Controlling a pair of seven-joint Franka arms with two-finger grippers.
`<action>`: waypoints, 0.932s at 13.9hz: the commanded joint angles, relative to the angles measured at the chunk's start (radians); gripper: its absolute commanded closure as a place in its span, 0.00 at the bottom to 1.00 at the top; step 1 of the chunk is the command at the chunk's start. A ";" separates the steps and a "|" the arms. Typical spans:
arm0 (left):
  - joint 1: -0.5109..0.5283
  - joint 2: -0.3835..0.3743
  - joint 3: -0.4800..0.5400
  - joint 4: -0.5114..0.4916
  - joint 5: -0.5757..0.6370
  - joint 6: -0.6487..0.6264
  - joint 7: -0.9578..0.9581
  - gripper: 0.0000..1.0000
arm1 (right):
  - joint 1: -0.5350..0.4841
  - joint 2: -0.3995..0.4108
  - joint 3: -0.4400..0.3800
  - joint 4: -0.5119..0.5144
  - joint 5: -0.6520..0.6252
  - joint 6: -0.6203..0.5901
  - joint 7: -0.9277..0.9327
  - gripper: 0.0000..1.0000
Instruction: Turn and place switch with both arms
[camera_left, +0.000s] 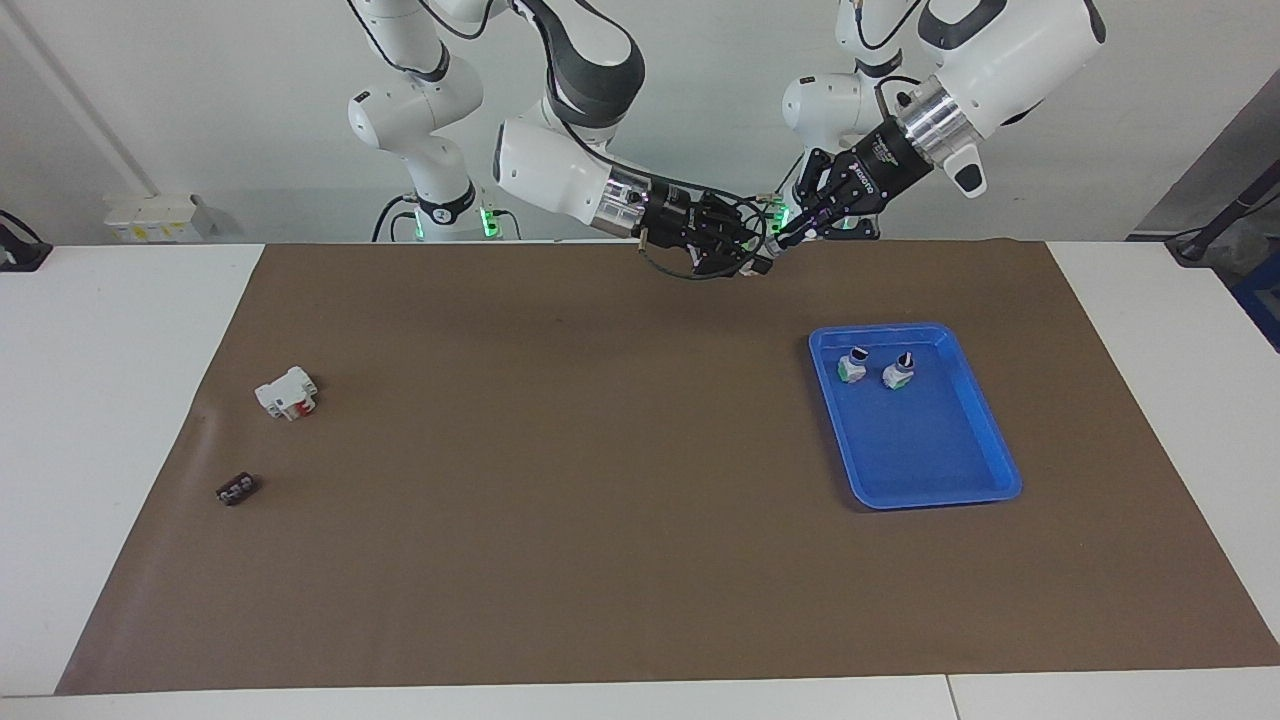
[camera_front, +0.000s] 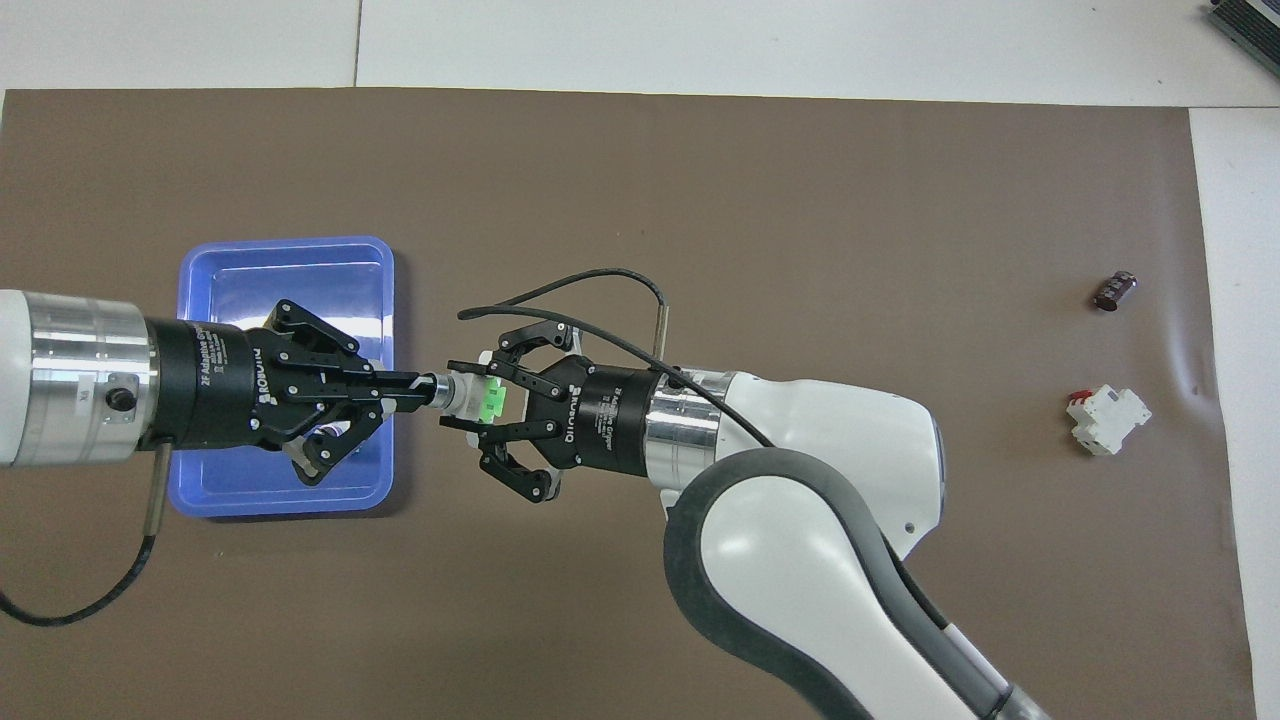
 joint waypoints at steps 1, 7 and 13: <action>-0.009 -0.033 -0.025 -0.045 -0.045 0.057 -0.004 0.97 | 0.008 0.002 0.011 0.005 0.021 0.013 -0.011 1.00; -0.008 -0.033 -0.025 -0.047 -0.057 0.066 -0.007 0.92 | 0.008 0.001 0.011 0.005 0.021 0.013 -0.009 1.00; -0.008 -0.033 -0.025 -0.050 -0.059 0.080 -0.020 0.87 | 0.008 0.001 0.011 0.005 0.021 0.013 -0.009 1.00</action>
